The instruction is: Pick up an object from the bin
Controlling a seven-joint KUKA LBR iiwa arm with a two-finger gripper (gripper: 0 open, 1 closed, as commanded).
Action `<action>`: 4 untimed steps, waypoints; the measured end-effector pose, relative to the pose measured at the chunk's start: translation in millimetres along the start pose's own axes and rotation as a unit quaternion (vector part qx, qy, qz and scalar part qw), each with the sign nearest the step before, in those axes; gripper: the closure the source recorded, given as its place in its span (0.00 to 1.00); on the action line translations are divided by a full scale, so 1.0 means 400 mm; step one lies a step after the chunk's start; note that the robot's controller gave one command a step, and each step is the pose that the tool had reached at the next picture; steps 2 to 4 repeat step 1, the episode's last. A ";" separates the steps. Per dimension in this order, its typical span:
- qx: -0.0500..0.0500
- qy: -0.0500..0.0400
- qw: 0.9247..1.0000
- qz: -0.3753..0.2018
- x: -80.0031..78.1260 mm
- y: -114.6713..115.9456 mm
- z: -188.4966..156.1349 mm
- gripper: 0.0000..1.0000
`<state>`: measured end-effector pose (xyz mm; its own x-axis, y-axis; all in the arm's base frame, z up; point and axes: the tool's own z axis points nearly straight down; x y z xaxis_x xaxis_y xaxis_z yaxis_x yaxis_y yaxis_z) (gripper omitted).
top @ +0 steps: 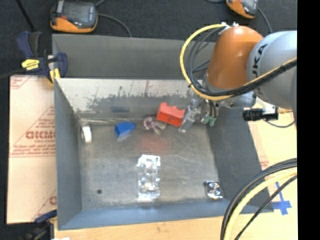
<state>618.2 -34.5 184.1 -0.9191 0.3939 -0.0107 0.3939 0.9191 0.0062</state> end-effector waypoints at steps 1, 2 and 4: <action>0.001 -0.001 1.000 -0.004 -0.066 0.001 -0.464 1.00; 0.001 -0.001 1.000 -0.004 -0.066 0.001 -0.464 1.00; 0.001 -0.001 1.000 -0.004 -0.066 0.001 -0.464 1.00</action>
Offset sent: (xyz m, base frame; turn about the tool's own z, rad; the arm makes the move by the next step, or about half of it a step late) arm 0.0202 -0.0096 0.1791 0.0012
